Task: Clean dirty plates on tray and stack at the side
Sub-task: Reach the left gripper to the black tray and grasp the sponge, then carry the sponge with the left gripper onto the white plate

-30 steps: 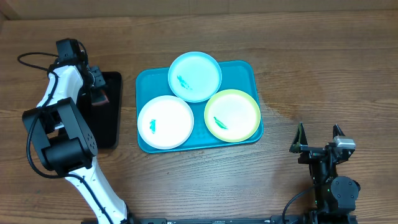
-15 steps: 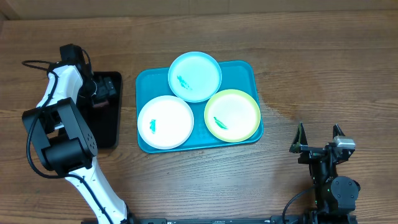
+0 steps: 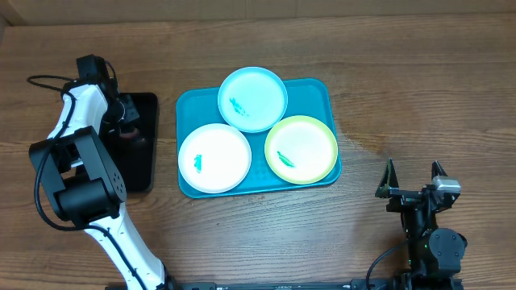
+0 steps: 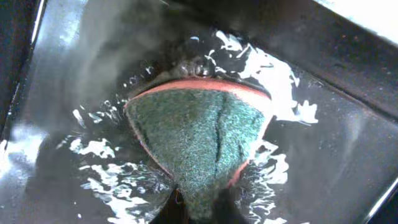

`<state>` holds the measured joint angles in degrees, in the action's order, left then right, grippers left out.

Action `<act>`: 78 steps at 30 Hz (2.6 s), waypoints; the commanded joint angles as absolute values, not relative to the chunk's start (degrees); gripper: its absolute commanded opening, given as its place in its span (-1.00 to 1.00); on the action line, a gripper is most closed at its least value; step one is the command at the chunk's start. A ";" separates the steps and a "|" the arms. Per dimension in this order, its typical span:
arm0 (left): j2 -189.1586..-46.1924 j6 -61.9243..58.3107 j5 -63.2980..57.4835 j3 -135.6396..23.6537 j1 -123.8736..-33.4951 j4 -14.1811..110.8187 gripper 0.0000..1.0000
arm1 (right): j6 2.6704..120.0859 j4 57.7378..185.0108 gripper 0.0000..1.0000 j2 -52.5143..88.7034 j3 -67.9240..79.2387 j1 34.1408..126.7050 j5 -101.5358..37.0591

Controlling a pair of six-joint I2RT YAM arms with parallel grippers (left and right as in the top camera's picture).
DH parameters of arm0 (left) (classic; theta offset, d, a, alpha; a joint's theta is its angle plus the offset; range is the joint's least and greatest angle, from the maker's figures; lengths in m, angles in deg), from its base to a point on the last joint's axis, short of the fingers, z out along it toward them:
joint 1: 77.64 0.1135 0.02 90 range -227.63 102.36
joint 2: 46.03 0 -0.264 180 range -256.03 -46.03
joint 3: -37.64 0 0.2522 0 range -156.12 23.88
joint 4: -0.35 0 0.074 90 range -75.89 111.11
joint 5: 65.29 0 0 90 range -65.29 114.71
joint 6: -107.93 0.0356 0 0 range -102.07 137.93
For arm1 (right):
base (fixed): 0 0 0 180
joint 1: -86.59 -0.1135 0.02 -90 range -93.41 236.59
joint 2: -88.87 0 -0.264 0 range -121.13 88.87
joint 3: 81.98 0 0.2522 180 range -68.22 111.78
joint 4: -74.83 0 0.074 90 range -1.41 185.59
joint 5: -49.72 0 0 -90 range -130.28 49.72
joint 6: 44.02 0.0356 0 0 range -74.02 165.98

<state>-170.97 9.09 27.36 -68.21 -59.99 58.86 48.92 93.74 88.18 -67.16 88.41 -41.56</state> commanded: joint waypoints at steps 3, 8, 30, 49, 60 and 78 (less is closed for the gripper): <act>-169.82 8.94 28.30 -72.04 -59.94 62.03 -0.92 | 48.53 93.32 1.00 88.70 -67.77 88.24 -41.28; -163.78 8.94 26.58 -82.13 -60.20 71.24 -0.92 | 48.50 93.32 1.00 88.70 -67.77 88.24 -41.28; -161.58 5.26 36.39 -75.25 -59.64 87.45 -0.92 | 48.53 93.32 1.00 88.70 -67.77 88.26 -41.28; -155.43 7.54 8.26 -74.57 -73.97 94.19 -0.92 | 48.53 93.32 1.00 88.70 -67.77 88.26 -41.28; -155.43 2.51 11.08 -54.77 -90.35 74.51 -0.92 | 48.53 93.32 1.00 88.70 -67.77 88.26 -41.28; -155.39 -1.45 18.32 -54.35 -91.59 71.43 0.55 | 48.53 93.34 1.00 88.70 -67.77 88.26 -41.28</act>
